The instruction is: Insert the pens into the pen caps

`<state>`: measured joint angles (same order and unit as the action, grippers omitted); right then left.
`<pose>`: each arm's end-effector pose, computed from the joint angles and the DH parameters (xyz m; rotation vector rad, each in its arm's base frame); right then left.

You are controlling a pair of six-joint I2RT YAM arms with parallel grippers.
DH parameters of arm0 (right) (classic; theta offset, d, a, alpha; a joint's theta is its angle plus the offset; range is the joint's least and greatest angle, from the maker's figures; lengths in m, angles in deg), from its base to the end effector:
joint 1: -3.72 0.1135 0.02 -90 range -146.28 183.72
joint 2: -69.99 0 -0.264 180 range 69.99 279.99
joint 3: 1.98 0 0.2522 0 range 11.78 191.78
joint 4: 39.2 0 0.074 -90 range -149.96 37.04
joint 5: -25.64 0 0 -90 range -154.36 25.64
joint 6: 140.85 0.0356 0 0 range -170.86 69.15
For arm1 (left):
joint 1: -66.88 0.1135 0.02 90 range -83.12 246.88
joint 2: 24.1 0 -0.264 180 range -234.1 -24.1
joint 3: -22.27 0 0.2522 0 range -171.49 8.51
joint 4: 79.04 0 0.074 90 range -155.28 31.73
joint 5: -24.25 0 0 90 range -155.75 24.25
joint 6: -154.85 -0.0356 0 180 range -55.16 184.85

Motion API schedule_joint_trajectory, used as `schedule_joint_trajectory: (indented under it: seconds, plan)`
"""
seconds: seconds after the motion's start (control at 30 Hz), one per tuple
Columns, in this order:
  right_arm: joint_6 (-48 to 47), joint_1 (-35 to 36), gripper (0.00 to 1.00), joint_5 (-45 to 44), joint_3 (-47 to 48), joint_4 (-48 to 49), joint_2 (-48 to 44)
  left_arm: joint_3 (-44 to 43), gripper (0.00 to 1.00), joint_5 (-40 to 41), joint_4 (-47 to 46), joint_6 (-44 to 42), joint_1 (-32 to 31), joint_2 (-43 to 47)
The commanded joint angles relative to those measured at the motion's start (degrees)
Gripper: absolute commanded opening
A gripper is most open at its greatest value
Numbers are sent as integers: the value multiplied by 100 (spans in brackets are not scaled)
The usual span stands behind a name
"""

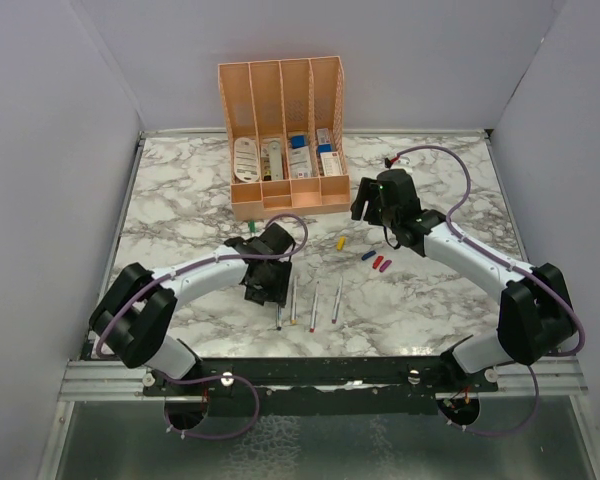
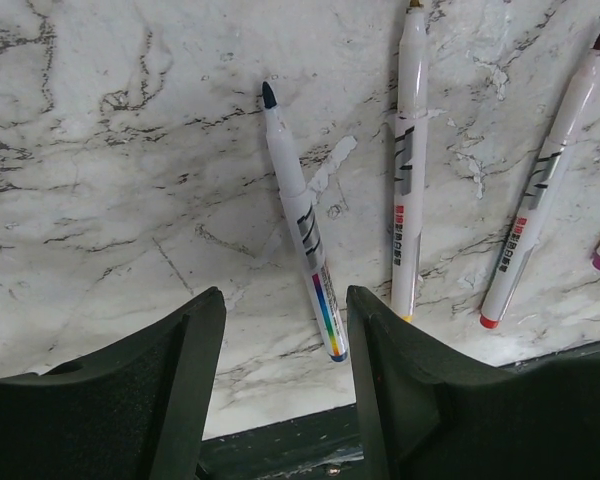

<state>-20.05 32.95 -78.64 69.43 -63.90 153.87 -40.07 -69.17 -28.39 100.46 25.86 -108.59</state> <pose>0.2875 0.1508 0.2560 0.1677 2.2072 0.3093 0.1952 -0.1727 0.1766 0.1511 2.9194 -0.3426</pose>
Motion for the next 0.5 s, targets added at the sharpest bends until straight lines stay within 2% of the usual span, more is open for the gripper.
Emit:
schedule_joint_trajectory:
  seconds: [0.0, 0.47]
  plan:
    - [14, 12, 66, -50, 121, -5, -82, -188, 55, 132, 57, -63, -81, -212]
    - [-31, 12, 66, 35, 125, 61, -209, -85, 53, 775, 65, -7, -205, -589]
